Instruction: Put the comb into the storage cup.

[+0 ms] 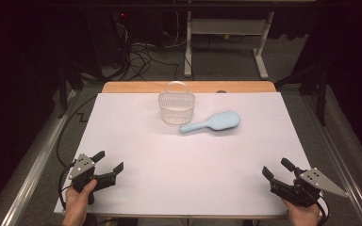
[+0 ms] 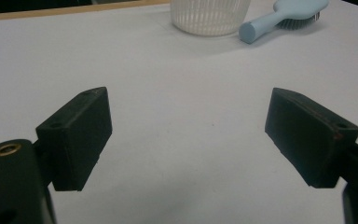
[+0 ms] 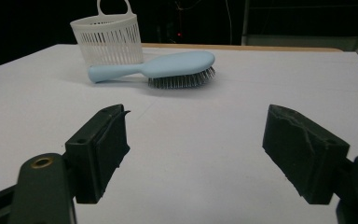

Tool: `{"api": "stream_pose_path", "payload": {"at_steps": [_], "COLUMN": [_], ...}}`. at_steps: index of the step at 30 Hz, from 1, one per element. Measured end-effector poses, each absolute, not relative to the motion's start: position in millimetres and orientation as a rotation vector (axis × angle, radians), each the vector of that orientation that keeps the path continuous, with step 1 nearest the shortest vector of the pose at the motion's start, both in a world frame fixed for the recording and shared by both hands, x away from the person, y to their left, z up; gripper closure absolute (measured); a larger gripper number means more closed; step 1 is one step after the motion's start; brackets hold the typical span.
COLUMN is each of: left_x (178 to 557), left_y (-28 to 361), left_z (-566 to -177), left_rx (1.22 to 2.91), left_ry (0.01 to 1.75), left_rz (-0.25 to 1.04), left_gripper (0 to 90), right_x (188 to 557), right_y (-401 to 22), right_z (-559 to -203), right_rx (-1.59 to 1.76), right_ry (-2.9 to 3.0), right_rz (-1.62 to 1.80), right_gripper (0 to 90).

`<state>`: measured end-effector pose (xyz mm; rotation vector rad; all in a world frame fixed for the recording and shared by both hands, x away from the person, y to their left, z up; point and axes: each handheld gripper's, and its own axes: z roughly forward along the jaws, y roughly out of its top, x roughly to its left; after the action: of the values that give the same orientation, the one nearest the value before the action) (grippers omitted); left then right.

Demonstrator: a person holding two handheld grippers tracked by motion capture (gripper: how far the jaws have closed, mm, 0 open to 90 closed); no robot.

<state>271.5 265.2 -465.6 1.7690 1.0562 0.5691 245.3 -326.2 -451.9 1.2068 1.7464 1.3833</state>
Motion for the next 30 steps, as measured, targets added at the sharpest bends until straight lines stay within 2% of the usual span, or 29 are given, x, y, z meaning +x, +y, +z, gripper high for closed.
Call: {"api": "stream_pose_path", "payload": {"at_steps": [30], "left_x": [273.5], "left_y": [263.4], "left_z": [-465.2], "left_rx": [1.780], "left_ry": [1.042], "left_rz": [0.573], "left_gripper": [15.7], "right_x": [247.3], "right_y": [-326.8], "right_z": [-451.8], "right_rx": [1.226], "right_ry": [1.739], "right_rz": [1.417], "right_gripper": [21.0]}}
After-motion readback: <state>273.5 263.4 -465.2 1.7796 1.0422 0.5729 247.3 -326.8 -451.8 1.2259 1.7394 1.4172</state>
